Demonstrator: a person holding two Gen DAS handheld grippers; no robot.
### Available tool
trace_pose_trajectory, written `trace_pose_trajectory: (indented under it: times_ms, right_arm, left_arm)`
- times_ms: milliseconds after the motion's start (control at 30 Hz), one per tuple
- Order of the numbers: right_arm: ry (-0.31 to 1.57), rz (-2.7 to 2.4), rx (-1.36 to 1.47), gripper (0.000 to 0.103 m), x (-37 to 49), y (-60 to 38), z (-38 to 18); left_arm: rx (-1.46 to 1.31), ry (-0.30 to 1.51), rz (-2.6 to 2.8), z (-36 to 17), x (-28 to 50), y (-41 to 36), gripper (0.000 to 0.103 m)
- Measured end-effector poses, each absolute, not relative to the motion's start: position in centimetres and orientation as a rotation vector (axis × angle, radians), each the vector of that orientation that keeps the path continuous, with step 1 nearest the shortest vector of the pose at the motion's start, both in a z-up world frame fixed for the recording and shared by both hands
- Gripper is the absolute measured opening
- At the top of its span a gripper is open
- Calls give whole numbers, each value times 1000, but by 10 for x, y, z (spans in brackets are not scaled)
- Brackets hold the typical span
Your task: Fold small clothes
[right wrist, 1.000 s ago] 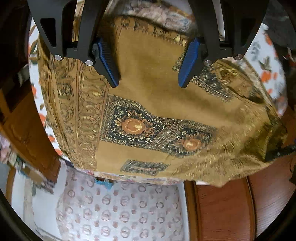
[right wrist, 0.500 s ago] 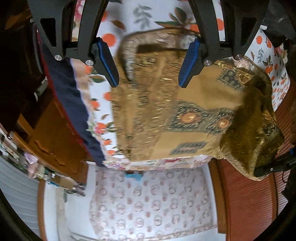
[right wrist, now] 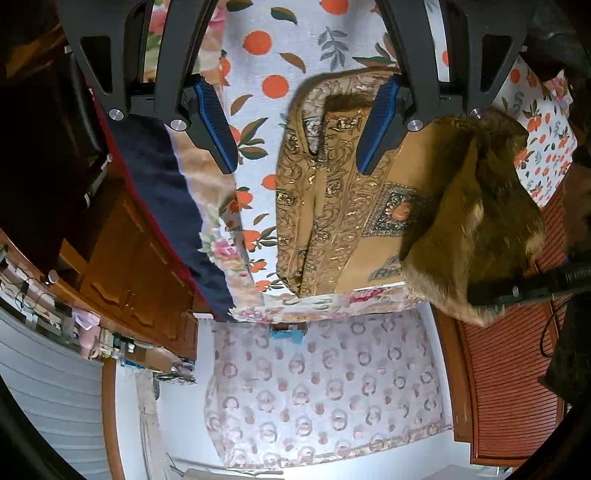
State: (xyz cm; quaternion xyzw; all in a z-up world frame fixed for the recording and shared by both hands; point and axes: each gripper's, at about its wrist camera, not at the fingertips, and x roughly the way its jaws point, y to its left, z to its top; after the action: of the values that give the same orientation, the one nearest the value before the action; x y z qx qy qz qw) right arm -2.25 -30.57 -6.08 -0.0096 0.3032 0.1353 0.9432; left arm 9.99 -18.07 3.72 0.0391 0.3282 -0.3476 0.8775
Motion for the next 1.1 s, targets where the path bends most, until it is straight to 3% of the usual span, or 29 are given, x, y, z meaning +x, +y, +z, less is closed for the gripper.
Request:
trace_pose_trajectory:
  times_ms: [133,200,267,1100]
  right_arm:
    - [618,284,-12,68,-16,-301,-63]
    - [622,292,-15,68,-12,-298,-64]
    - [624,300,-24,68,-9,-295,-63]
    - [634,597,-248,68,60,-155,-65]
  left_arm:
    - [72,671,-706,37,93,-166,52]
    - [60,650,-680,39,88,-155,72]
    - [41,640,-658,38,87,-143,78]
    - [-70,613,-250,-17,70,5,78]
